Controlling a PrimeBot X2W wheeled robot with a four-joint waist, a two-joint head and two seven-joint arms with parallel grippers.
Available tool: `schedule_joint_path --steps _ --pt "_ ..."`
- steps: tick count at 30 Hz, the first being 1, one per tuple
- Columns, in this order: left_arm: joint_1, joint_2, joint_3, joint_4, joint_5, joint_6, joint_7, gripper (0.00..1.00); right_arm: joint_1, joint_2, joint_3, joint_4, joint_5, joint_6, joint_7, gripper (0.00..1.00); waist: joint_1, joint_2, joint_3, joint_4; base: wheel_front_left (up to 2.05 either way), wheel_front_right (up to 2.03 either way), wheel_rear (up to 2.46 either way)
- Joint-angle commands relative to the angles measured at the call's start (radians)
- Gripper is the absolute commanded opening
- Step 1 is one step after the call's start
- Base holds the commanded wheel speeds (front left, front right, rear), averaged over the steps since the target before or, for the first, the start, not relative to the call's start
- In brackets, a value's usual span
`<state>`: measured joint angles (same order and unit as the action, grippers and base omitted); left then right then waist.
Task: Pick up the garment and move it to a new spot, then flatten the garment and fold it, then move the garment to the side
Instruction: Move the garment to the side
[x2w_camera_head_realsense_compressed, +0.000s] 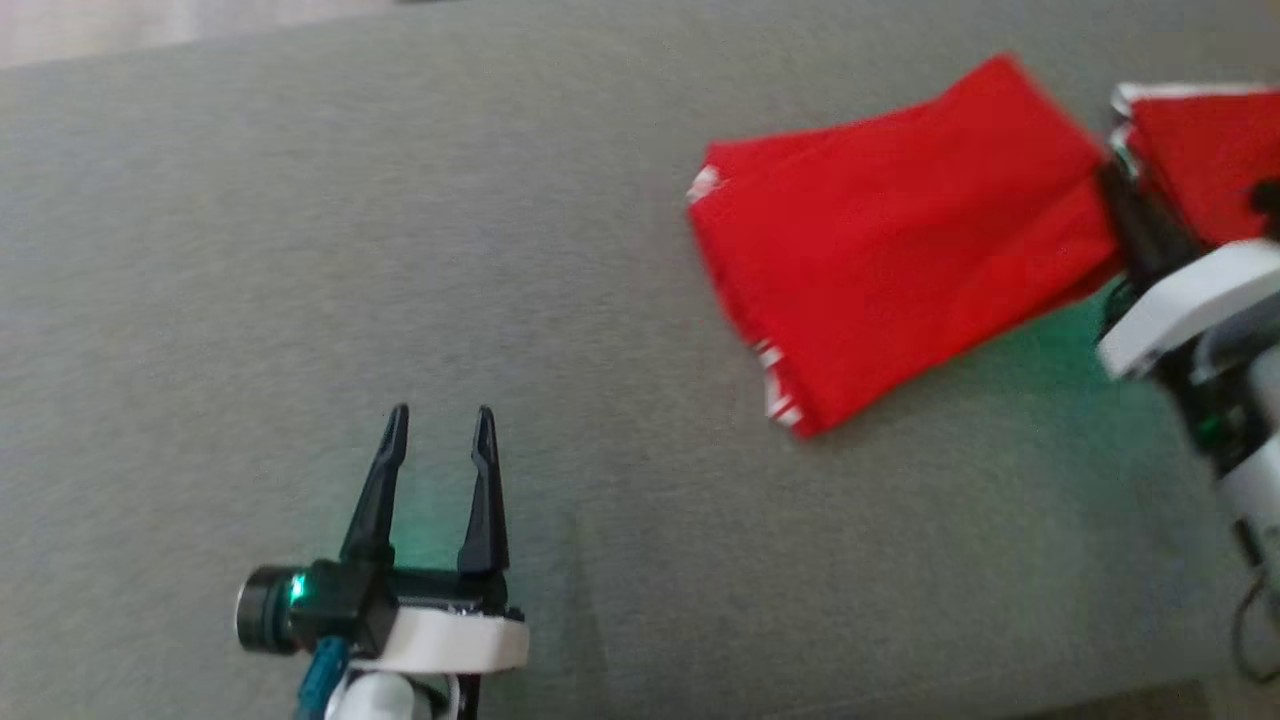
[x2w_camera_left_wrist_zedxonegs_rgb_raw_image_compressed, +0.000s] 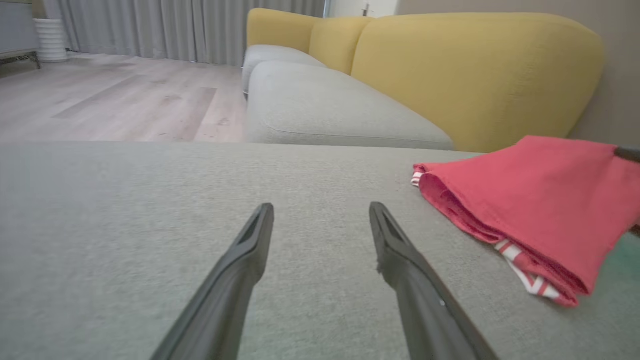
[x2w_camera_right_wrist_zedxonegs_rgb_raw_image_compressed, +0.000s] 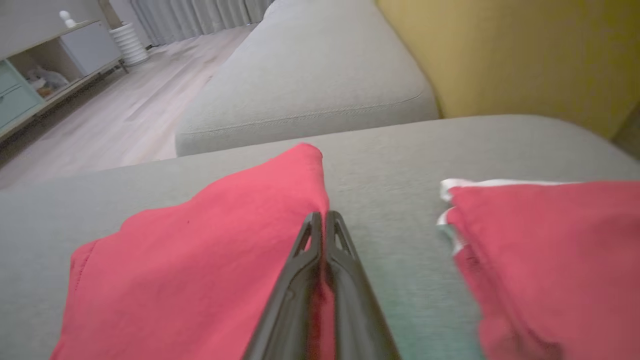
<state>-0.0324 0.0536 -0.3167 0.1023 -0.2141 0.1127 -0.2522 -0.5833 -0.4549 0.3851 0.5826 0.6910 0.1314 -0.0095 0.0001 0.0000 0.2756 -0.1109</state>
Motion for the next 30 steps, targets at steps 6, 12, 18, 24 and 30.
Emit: schedule_joint_path --steps 6,12,18,24,30 --pt "-0.065 -0.003 0.046 -0.014 0.036 -0.021 -0.01 1.0 -0.07 -0.104 -0.033 -0.045 0.004 -0.001 -0.025 0.0 -0.0001 0.0 0.093 -0.108 0.0 0.0 0.0" --pt "-0.093 -0.003 0.058 -0.01 0.06 -0.035 -0.01 1.0 -0.097 -0.179 -0.107 -0.042 -0.012 -0.001 -0.035 0.0 -0.0001 0.0 0.142 -0.14 0.0 0.0 0.0" --pt "-0.117 -0.003 0.075 -0.014 0.086 -0.049 -0.01 1.0 -0.115 -0.243 -0.194 -0.022 -0.033 -0.001 -0.037 0.0 -0.0001 0.0 0.193 -0.146 0.0 0.0 0.0" --pt "-0.132 -0.003 0.089 -0.006 0.089 -0.061 -0.01 1.0 -0.118 -0.22 -0.285 0.01 -0.109 -0.001 -0.019 1.0 -0.0001 0.0 0.196 -0.135 0.0 0.0 0.0" --pt "-0.116 -0.003 0.073 -0.003 0.044 -0.059 -0.01 1.0 -0.016 -0.109 -0.275 -0.036 -0.168 -0.001 -0.025 1.0 -0.0001 0.0 0.105 -0.093 0.0 0.0 0.0"
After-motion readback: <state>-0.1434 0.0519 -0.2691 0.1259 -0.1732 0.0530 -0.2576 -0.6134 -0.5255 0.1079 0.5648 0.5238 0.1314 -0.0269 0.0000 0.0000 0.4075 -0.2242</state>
